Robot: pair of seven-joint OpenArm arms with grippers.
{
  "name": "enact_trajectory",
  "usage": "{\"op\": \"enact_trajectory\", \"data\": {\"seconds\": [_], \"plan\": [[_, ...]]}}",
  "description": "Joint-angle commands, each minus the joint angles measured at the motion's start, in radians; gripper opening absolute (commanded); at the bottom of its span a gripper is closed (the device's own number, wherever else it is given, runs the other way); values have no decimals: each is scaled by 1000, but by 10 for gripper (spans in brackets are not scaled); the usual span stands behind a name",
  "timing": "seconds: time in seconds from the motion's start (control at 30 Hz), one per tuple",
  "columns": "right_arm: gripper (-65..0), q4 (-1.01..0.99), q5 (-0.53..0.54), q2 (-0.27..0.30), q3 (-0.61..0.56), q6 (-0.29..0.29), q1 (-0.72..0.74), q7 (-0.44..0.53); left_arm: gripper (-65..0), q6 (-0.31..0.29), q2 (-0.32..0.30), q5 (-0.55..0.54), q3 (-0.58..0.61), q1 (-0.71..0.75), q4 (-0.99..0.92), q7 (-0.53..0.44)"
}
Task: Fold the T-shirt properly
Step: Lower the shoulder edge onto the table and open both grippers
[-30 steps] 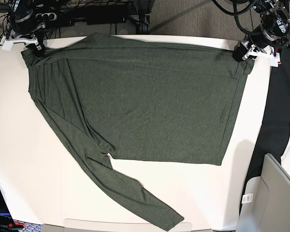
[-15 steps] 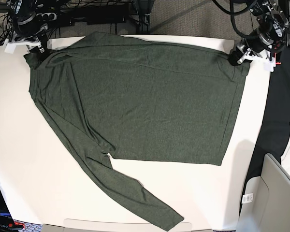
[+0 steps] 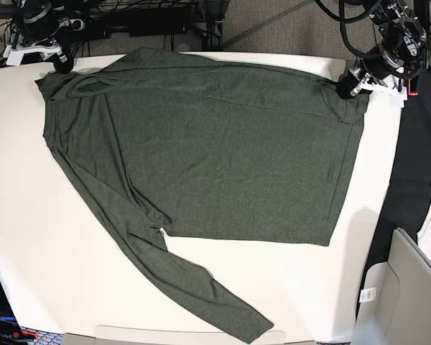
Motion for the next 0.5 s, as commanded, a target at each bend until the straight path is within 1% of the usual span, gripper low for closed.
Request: {"op": "enact_trajectory", "data": {"seconds": [0.0, 0.17, 0.37, 0.47], "plan": [[-456, 20, 4, -1, 2, -2, -3, -28, -649, 13, -6, 6, -1, 5, 11, 23], [-456, 21, 55, -12, -23, -2, 29, -30, -649, 13, -5, 6, -1, 5, 11, 23], [-452, 44, 55, -23, -73, -2, 49, -30, -649, 13, -5, 6, -1, 10, 11, 23], [-452, 44, 59, -26, -81, 1, 51, -31, -649, 13, -5, 6, -1, 10, 11, 23]]}}
